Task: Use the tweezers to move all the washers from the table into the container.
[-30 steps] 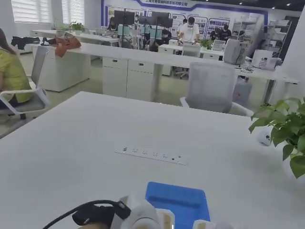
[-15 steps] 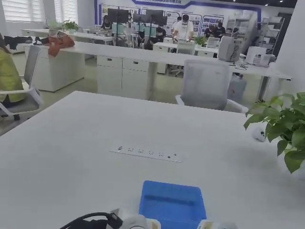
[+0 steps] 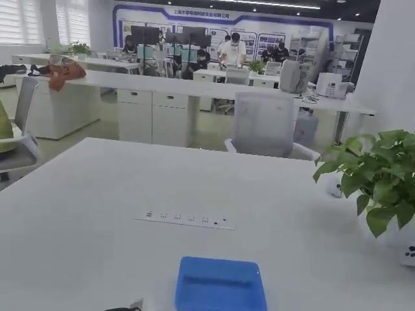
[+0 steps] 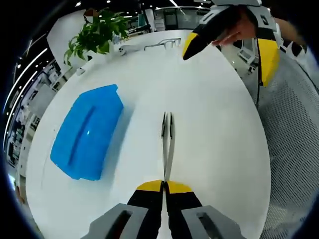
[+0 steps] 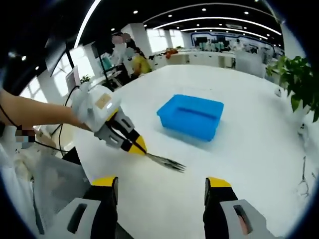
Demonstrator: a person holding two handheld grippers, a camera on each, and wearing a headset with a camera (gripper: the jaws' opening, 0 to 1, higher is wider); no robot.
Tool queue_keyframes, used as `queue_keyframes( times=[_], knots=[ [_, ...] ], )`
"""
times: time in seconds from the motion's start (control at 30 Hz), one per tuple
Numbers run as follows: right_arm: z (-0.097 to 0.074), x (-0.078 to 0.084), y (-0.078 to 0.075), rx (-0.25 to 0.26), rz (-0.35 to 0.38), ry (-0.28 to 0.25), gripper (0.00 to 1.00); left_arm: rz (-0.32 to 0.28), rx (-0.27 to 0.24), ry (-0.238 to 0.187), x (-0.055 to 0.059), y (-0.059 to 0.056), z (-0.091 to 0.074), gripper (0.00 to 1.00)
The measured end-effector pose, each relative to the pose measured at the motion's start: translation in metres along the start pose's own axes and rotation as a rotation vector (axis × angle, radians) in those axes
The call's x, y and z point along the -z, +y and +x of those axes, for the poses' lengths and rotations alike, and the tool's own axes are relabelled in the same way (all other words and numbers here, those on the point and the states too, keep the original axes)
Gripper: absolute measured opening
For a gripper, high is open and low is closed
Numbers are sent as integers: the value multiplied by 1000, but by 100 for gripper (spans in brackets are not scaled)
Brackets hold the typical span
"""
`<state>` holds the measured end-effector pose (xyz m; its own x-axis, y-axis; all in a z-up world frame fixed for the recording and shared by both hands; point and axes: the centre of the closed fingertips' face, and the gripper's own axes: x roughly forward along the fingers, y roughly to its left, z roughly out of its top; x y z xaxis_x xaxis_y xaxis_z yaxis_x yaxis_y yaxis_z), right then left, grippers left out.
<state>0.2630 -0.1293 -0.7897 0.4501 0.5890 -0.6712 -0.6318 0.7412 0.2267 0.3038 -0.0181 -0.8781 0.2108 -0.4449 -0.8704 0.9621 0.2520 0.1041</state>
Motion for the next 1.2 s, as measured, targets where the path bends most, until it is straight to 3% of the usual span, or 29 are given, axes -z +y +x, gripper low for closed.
queue_keyframes(
  times=[0.13,0.27,0.4,0.43,0.47,0.53,0.67,0.77,0.87,1.03,1.2],
  knots=[
    [-6,2,-4,22,-7,-9,71,-45,-23,-1,3,2,-1,0],
    [-3,7,-12,50,-29,15,72,-215,-64,-57,2,9,-8,18],
    [-2,5,-16,65,-26,11,74,-366,-131,-132,4,19,-30,24],
    [-2,3,-17,68,-22,0,75,-411,-140,-144,4,20,-35,31],
    [-1,1,-18,70,-19,-6,75,-462,-146,-184,1,21,-44,36],
    [2,0,-20,67,-11,-8,75,-521,-186,-231,0,27,-58,44],
    [2,-1,-21,72,-27,-5,76,-636,-288,-287,9,32,-85,57],
    [0,-1,-21,76,-27,-10,76,-712,-343,-318,19,29,-100,69],
    [-3,0,-22,84,-30,-11,77,-757,-371,-339,24,18,-111,71],
    [-9,2,-24,104,-33,-14,79,-761,-401,-340,29,-8,-121,81],
    [-17,3,-20,125,-71,-17,84,-767,-399,-339,29,-29,-128,90]
  ],
)
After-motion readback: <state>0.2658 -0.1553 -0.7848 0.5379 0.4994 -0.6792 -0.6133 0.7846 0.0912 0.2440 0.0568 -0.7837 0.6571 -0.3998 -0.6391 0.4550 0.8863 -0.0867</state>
